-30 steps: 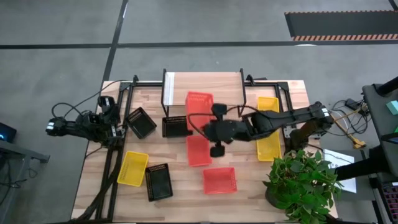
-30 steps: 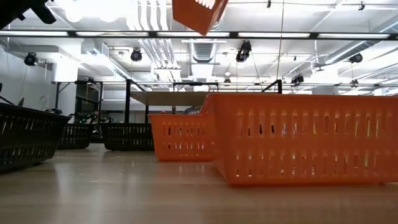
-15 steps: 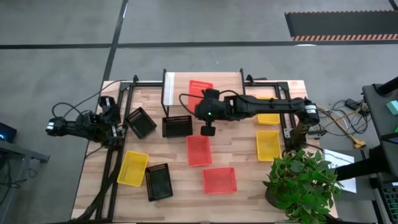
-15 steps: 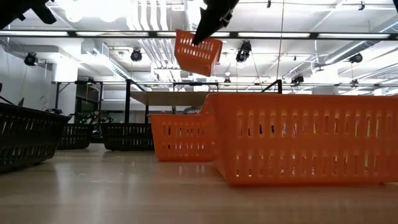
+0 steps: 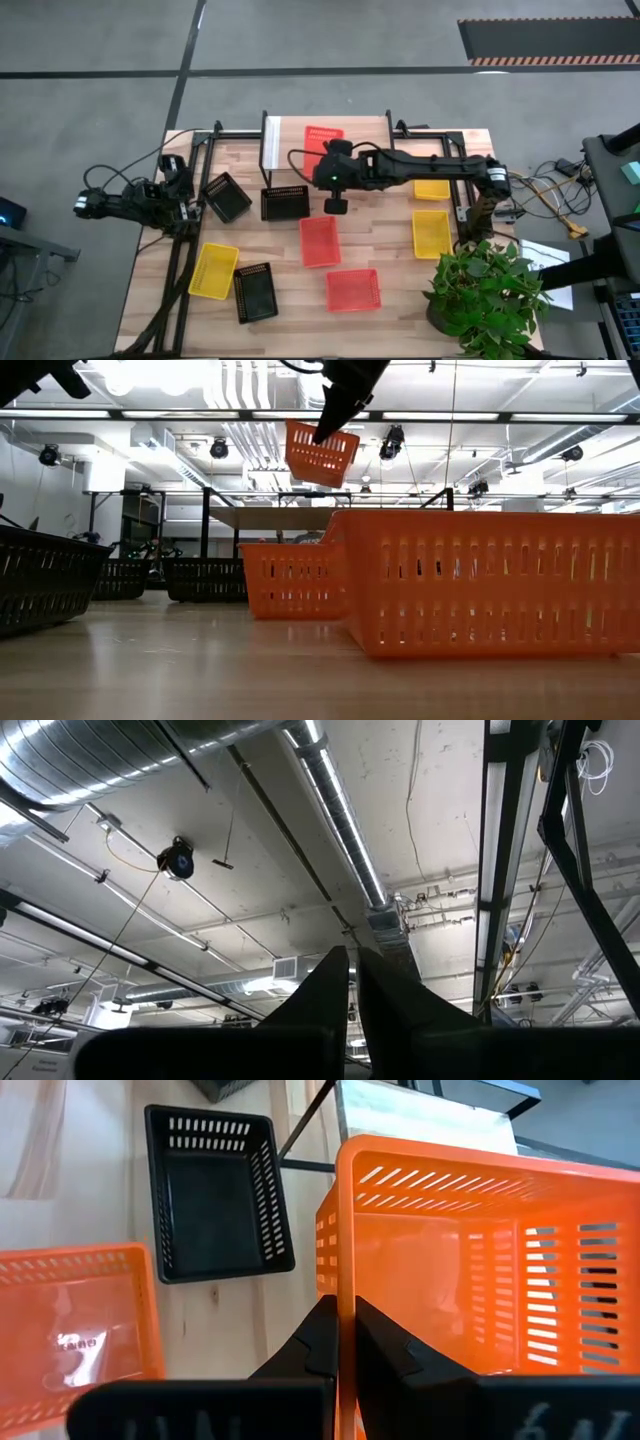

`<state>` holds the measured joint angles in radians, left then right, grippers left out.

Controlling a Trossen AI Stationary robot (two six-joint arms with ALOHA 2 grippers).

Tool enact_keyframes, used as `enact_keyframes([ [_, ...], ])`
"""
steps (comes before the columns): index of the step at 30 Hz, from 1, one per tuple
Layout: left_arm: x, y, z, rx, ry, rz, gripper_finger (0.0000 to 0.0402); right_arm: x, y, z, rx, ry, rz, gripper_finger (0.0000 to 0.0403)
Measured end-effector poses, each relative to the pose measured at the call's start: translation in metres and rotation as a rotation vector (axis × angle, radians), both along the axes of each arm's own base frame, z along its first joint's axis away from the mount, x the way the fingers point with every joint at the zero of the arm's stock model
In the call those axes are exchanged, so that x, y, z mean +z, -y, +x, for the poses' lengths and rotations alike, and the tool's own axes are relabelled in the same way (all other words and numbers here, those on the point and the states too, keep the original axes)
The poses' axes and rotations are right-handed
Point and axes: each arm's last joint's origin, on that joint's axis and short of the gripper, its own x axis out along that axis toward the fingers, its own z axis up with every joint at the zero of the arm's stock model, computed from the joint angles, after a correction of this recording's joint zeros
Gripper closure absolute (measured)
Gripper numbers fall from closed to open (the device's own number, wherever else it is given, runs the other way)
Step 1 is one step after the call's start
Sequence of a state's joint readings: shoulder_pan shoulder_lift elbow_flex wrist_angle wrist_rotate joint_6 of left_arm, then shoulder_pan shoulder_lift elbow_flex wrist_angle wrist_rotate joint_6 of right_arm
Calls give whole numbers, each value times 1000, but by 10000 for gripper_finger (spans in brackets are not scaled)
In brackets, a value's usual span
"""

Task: Stack baskets on shelf by color
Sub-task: Put the top right orange basket on the shelf

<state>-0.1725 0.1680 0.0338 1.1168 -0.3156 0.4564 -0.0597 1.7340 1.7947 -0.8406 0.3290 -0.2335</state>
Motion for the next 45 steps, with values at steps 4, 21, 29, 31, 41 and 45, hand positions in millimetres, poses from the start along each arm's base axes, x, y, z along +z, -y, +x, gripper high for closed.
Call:
enact_keyframes([
  [4,0,0,0,0,0,0,394,-4,2,2,24,-25,-31,394],
  [21,0,0,0,0,0,0,394,-32,31,24,34,-56,-85,374],
  [29,0,0,0,0,1,0,394,-27,32,24,27,-22,-90,320],
  [31,0,0,0,1,1,1,394,-27,32,24,17,-21,-88,312],
  [41,0,0,0,1,1,1,394,-26,42,23,-10,-21,-134,307],
  [45,0,0,0,1,1,1,394,-23,51,25,-31,12,-163,307],
])
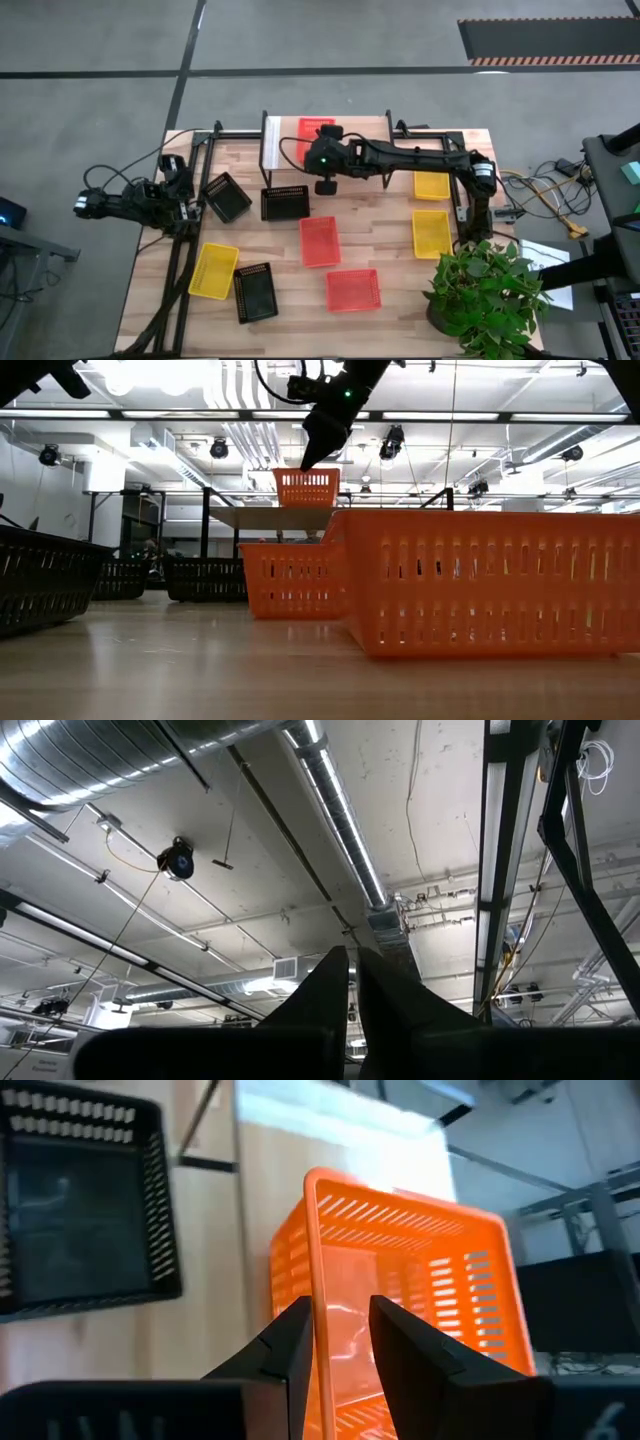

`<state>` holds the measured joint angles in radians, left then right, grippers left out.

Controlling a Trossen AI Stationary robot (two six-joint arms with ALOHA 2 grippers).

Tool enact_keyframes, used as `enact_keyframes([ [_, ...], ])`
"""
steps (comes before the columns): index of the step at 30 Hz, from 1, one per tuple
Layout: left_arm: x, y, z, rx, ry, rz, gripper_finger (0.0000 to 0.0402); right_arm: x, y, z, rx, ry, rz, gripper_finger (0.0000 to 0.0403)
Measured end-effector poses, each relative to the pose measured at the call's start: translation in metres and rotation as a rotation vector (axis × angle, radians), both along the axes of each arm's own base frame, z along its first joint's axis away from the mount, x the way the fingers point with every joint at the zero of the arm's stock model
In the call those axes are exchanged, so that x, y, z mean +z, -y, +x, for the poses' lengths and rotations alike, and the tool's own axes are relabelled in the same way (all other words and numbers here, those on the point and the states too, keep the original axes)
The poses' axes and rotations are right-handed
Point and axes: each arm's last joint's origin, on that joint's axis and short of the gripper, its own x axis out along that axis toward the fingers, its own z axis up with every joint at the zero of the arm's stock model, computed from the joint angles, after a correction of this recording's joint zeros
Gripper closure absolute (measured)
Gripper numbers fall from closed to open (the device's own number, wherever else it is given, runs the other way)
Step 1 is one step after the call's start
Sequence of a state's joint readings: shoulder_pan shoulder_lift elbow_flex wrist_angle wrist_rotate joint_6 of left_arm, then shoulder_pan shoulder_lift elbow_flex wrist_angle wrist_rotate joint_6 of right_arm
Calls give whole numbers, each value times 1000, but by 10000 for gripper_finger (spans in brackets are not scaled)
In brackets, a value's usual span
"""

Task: Stack baskets on shelf by color
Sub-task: Put the top right orange basket on the shelf

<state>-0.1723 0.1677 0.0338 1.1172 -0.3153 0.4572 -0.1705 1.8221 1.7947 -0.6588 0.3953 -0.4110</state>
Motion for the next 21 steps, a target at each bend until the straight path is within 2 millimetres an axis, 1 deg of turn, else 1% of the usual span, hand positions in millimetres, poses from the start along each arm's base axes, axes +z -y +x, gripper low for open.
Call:
enact_keyframes([
  [5,0,0,0,0,0,0,394,0,-1,-1,2,-8,2,307],
  [10,0,0,0,0,0,0,394,4,-9,-7,-23,-18,34,309],
  [15,0,0,0,0,0,0,394,14,-11,-25,-176,-60,-41,333],
  [18,0,0,0,2,-1,1,394,21,0,-31,-270,-32,-79,357],
  [21,0,0,0,8,-2,6,394,21,17,-36,-357,-9,-71,385],
])
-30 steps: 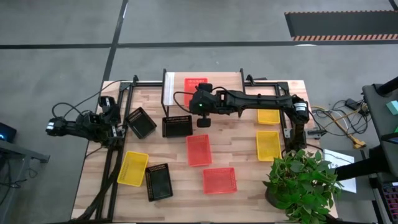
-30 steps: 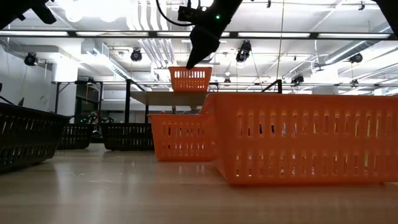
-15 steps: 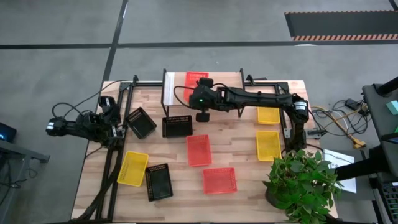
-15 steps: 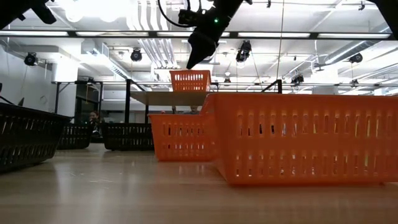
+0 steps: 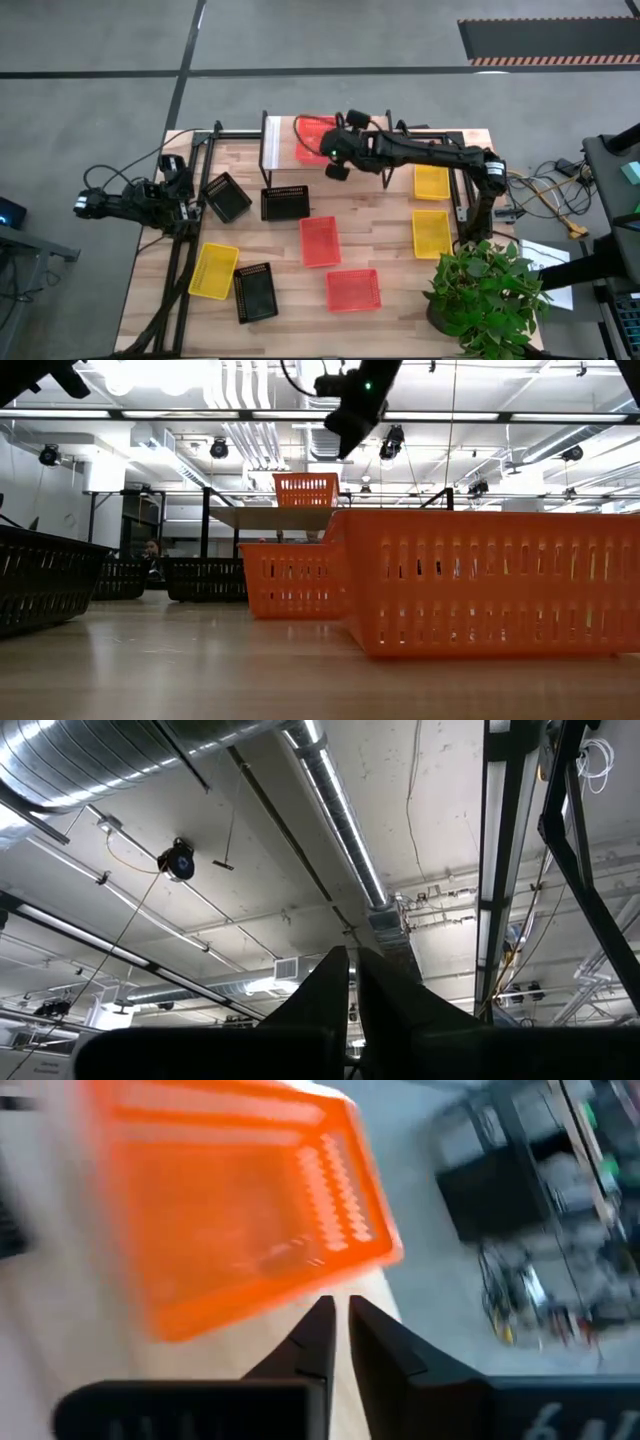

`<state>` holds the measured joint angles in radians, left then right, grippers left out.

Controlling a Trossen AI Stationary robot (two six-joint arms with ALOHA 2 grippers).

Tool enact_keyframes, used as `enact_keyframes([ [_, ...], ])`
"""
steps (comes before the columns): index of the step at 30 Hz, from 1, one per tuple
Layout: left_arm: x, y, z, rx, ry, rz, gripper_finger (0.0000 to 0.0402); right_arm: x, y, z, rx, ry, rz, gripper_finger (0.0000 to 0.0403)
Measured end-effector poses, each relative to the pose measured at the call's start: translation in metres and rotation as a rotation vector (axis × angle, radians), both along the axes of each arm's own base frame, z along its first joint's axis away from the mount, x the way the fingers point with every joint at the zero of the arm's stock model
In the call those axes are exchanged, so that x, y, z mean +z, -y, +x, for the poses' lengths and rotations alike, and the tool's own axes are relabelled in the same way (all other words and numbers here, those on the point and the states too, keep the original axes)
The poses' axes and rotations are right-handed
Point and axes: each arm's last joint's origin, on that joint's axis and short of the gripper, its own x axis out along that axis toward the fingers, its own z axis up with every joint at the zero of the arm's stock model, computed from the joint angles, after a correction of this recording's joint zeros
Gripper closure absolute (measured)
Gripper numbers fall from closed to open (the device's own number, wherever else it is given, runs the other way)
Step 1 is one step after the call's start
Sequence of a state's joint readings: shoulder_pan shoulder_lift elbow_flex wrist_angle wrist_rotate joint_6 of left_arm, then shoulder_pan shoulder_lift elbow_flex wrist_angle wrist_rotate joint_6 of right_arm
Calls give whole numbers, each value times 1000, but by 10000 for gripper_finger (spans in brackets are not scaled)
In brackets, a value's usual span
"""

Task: Stack baskets on shelf by color
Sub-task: Put the top right orange basket on the shelf

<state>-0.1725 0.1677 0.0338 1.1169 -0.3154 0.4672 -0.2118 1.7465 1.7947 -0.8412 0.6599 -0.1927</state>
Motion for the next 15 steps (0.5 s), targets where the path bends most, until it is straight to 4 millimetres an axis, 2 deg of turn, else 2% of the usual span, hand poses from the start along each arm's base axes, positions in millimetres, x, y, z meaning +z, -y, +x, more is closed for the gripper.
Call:
enact_keyframes([
  [6,0,0,0,9,-2,7,394,-6,29,-9,-111,104,156,394],
  [10,0,0,0,10,-2,7,394,-12,38,-9,-143,164,229,394],
  [15,1,0,-1,33,1,21,394,-11,42,-8,-164,213,239,394],
])
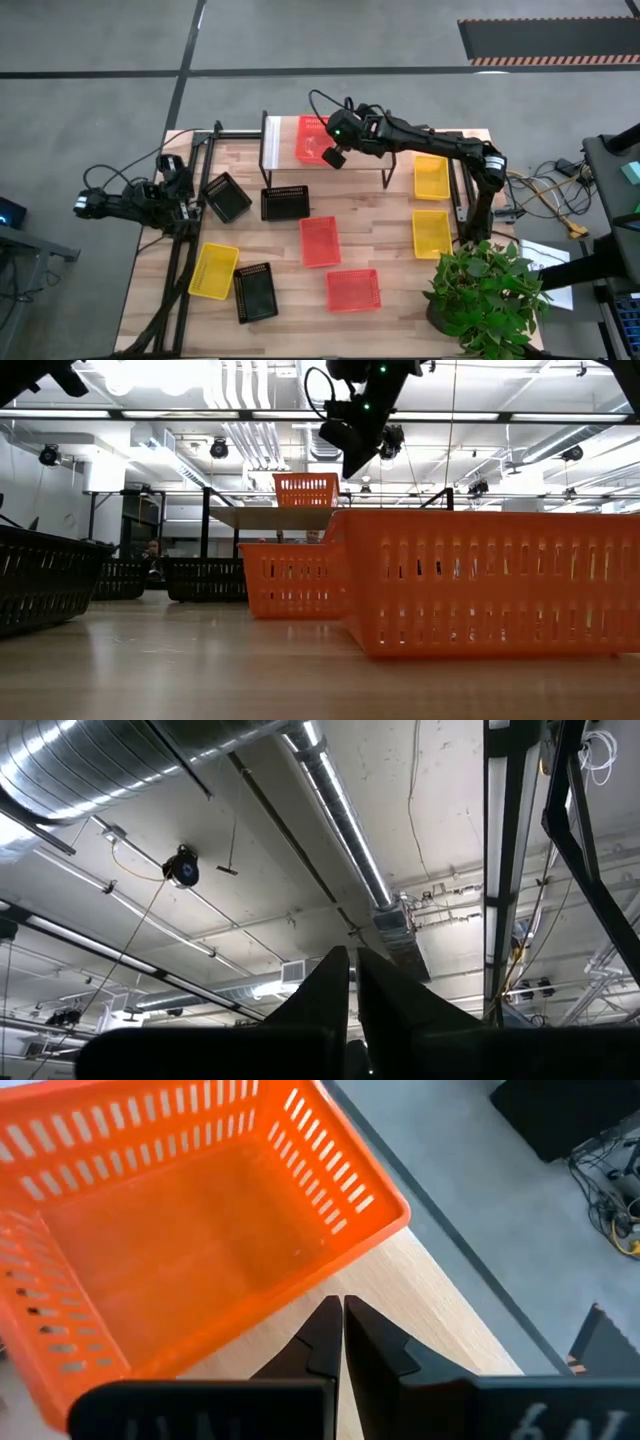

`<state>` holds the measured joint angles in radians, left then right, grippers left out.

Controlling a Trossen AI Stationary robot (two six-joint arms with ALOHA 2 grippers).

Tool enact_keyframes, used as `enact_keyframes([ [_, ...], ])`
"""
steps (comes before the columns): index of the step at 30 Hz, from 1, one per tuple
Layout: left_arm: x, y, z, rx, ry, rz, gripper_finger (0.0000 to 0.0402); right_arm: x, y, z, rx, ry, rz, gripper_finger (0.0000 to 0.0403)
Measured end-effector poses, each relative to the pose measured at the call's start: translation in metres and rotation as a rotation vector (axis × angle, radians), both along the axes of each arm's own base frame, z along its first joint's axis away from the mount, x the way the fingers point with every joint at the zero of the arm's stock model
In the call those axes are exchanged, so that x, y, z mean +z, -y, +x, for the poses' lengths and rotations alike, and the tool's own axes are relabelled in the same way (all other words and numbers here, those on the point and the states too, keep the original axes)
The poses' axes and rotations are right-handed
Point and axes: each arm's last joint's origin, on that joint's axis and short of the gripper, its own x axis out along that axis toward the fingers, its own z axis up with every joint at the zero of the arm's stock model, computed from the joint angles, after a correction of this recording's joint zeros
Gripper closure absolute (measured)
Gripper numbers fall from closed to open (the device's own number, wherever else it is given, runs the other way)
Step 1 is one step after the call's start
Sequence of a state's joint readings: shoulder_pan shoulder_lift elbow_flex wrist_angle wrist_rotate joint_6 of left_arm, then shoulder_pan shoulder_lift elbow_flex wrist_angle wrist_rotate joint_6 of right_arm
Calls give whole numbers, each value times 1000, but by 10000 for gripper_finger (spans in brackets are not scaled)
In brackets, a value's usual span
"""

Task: Stack baskets on shelf by color
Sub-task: Put the top right orange basket on the shelf

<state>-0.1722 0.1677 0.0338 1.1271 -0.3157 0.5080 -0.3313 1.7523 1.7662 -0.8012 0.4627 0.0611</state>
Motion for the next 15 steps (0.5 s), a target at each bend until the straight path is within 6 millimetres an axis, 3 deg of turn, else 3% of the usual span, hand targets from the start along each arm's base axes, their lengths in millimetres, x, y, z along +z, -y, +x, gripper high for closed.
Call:
enact_keyframes([
  [7,0,0,-1,3,7,1,394,-2,0,0,-47,32,28,394],
  [15,0,0,-1,3,8,1,394,-20,0,0,-60,39,59,394],
])
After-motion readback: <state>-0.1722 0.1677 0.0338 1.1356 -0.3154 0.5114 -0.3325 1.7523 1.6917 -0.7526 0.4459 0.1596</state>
